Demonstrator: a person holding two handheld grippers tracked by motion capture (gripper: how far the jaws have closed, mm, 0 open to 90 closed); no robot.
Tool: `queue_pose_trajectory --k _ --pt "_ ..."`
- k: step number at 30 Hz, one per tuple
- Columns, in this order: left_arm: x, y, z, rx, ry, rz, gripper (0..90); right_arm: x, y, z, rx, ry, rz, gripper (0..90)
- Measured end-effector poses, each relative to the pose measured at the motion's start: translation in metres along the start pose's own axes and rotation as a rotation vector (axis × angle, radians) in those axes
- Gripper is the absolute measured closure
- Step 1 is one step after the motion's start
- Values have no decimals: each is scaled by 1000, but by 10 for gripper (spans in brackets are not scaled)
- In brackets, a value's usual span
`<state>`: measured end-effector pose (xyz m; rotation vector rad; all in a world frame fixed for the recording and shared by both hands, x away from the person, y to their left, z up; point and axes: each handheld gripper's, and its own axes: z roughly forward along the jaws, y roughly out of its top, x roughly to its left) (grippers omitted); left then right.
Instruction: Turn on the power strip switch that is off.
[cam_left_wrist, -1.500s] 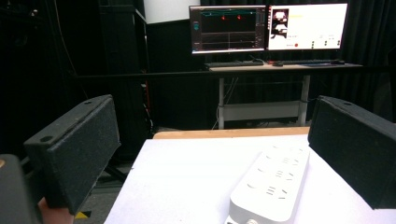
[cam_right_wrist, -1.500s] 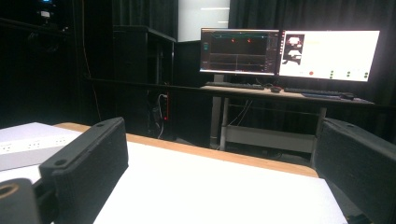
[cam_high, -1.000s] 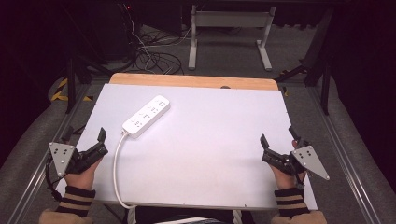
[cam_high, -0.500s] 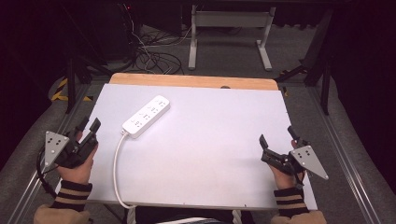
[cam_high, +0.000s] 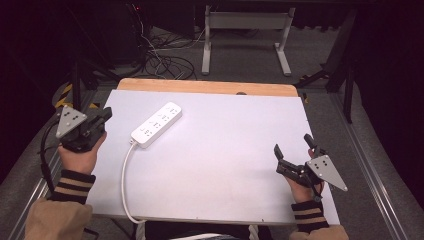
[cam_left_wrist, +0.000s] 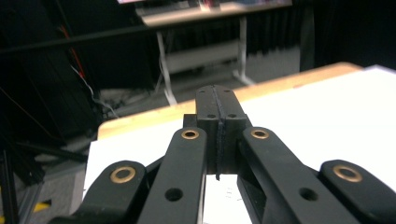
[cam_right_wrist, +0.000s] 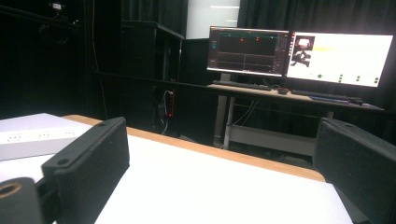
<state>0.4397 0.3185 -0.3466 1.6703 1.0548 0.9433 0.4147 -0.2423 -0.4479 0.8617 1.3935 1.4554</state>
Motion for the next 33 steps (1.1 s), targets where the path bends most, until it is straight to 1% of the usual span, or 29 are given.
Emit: queue_pose_trajectory --k 1,3,5,6,7,9,10,12,15,16,17,18,19,21,25,26,27,28,29,33 --pt "0 5 5 34 -12 12 900 0 0 0 0 0 1 44" --pt "0 14 17 90 -11 41 900 0 0 0 0 1 5 45" --pt "1 22 30 155 -21 59 900 0 0 0 0 4 4 45" --pt "1 24 37 186 -30 59 900 1 0 1 -1 5 3 45" --pt "1 26 44 224 -44 65 900 1 0 1 -1 7 1 45" --pt "-1 28 57 288 -49 93 899 2 0 1 -2 16 -5 46" --pt "-2 28 63 320 -56 104 900 2 0 1 2 17 0 46" --pt "-5 26 76 378 -56 124 900 3 0 1 2 20 -2 47" --pt "-5 21 90 432 -68 123 900 2 0 1 1 22 -1 47" --pt "-5 21 90 432 -68 123 900 2 0 1 2 22 -1 47" --pt "-6 17 99 474 -71 123 900 3 0 1 3 22 -2 47" --pt "-6 17 99 474 -71 123 899 3 0 1 3 23 -2 47" --pt "-6 13 106 513 -74 126 899 3 0 1 3 23 -3 47" --pt "-5 10 113 555 -75 123 900 3 0 1 4 23 -5 47" --pt "-5 6 121 612 -83 118 900 3 0 0 10 23 -4 47" --pt "-5 6 121 612 -83 118 900 4 0 0 10 23 -5 47" --pt "-5 6 124 627 -82 119 900 4 0 0 9 23 -8 47" --pt "-5 6 124 627 -82 119 900 4 0 0 9 22 -6 47" --pt "-6 5 126 648 -87 120 900 4 0 -1 9 23 -3 47" --pt "-7 0 129 688 -98 126 899 4 1 -2 5 25 -2 47"
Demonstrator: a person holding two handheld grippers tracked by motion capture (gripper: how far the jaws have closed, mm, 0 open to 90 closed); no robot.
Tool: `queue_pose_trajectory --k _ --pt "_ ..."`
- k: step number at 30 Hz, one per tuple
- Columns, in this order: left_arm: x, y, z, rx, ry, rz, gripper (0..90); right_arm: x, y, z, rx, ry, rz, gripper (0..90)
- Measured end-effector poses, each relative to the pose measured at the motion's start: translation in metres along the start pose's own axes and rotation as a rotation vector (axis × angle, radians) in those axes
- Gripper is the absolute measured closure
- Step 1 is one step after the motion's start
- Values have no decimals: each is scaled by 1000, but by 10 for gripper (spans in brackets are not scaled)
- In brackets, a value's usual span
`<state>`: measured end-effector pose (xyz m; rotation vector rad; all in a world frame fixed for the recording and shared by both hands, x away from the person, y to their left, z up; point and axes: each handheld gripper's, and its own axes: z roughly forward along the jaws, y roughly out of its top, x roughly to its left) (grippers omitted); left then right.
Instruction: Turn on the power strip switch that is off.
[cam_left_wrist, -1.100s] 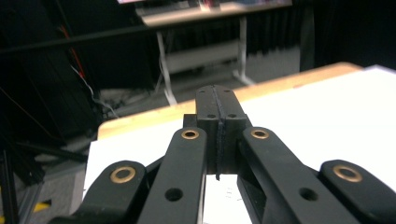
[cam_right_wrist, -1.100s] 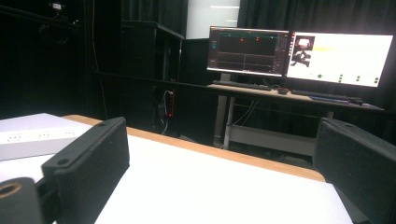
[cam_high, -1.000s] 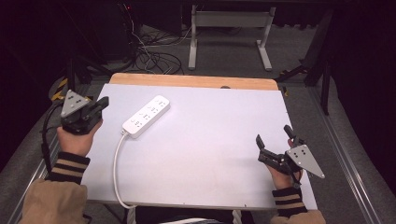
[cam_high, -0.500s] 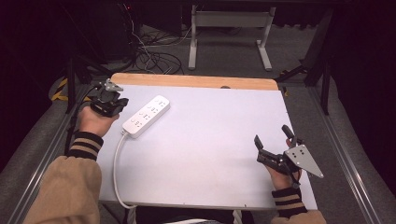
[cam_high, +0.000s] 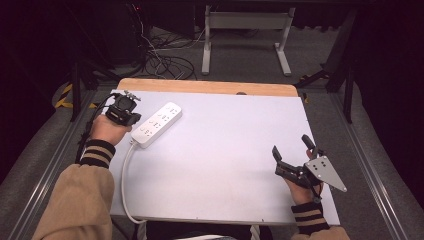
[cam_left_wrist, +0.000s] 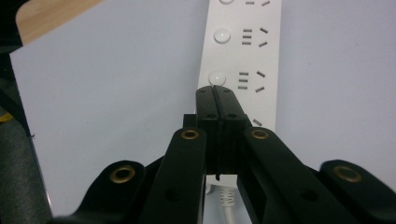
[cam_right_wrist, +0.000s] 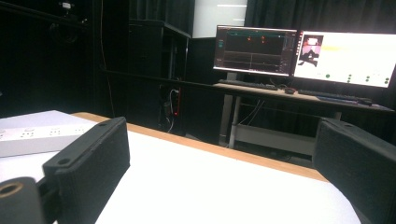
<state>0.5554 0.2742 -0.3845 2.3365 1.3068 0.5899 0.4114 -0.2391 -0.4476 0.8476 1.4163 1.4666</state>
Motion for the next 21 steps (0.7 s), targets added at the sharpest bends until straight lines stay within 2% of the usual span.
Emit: queue_pose_trajectory --k 7,10,17,21 --pt "-2 0 9 44 -4 17 899 0 0 1 2 5 -1 47" --pt "-4 -1 19 82 0 31 899 0 -1 1 5 3 -7 47" --pt "-8 1 36 111 6 32 900 1 -1 1 5 6 -4 47" --pt "-6 1 42 126 12 20 900 1 0 1 5 9 -6 47"
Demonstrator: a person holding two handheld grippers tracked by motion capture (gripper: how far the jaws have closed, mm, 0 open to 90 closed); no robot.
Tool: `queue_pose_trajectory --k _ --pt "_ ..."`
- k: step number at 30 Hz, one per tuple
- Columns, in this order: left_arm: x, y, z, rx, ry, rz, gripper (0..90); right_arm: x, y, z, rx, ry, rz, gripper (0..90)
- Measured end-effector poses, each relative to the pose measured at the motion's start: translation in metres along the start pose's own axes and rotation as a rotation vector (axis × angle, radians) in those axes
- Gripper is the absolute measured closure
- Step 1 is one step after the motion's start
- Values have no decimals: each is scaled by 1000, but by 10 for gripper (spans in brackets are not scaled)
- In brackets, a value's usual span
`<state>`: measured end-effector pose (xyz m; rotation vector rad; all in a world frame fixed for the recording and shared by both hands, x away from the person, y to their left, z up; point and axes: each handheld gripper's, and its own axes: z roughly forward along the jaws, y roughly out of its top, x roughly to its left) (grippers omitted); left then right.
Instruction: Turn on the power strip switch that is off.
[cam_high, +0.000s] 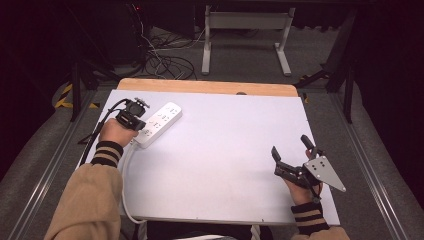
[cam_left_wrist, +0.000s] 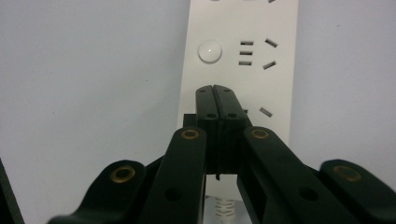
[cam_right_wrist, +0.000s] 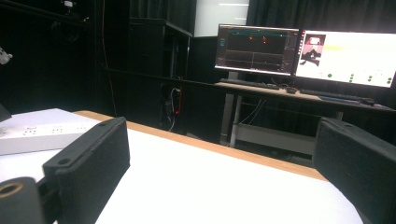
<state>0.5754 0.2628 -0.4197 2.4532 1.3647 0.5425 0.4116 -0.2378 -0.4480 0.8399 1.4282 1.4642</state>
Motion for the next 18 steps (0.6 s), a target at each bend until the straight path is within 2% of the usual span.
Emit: queue_pose_trajectory --k 2,8,13,18 --pt "2 -1 4 7 8 -10 900 0 0 -1 1 0 0 47" --pt "3 -1 7 0 -8 -25 900 0 0 -1 2 -2 -1 47" --pt "3 -2 10 1 -5 -24 900 1 0 0 3 2 -5 47" --pt "4 -4 10 -16 -6 -48 900 1 0 0 2 2 -3 47"
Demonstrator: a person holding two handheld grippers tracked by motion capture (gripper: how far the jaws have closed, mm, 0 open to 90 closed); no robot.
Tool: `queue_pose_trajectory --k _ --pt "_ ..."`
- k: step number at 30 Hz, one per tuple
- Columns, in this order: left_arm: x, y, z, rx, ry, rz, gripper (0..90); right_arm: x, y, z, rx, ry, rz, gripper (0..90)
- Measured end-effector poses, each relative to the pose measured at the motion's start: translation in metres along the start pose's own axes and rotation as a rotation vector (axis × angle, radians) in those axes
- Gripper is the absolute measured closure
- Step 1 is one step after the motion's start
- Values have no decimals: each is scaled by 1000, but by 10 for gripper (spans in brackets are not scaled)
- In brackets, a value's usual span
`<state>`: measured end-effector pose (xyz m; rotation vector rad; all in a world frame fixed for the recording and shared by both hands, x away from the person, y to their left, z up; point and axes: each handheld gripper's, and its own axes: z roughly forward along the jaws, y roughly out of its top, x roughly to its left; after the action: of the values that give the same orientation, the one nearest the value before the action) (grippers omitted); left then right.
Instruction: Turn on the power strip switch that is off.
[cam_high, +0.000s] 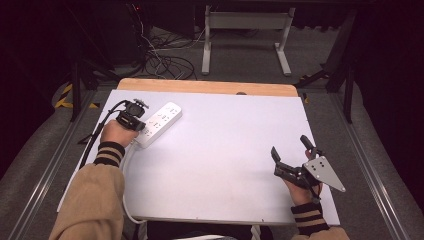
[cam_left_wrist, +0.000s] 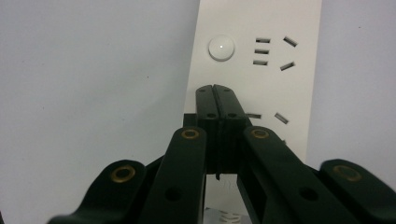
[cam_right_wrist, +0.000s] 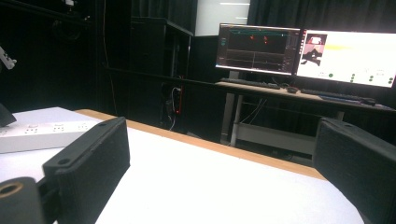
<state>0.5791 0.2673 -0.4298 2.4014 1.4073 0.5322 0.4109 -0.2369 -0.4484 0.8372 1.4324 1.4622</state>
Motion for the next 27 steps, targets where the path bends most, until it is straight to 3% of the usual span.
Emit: queue_pose_trajectory --k 5,9,12,17,19,20,23,27 --pt "-1 -2 2 -21 -4 -27 900 0 1 -1 -7 -1 0 47" --pt "-6 -3 3 -51 -35 -39 900 0 1 -1 -6 -2 -1 47" --pt "-8 -3 4 -61 -16 -37 900 1 2 -2 -6 -2 -1 47" --pt "-1 -10 5 -106 -68 -45 900 1 1 -3 -6 -3 -2 47" --pt "-1 -10 4 -106 -67 -43 900 0 1 -3 -4 -1 -2 47" --pt "0 -10 2 -115 -39 -40 900 0 1 -2 -3 -1 -4 47" --pt "9 -14 -2 -133 -41 -65 900 1 1 -2 -2 -5 -5 47" --pt "12 -19 1 -121 -45 -66 900 1 1 -2 0 -6 -4 48"
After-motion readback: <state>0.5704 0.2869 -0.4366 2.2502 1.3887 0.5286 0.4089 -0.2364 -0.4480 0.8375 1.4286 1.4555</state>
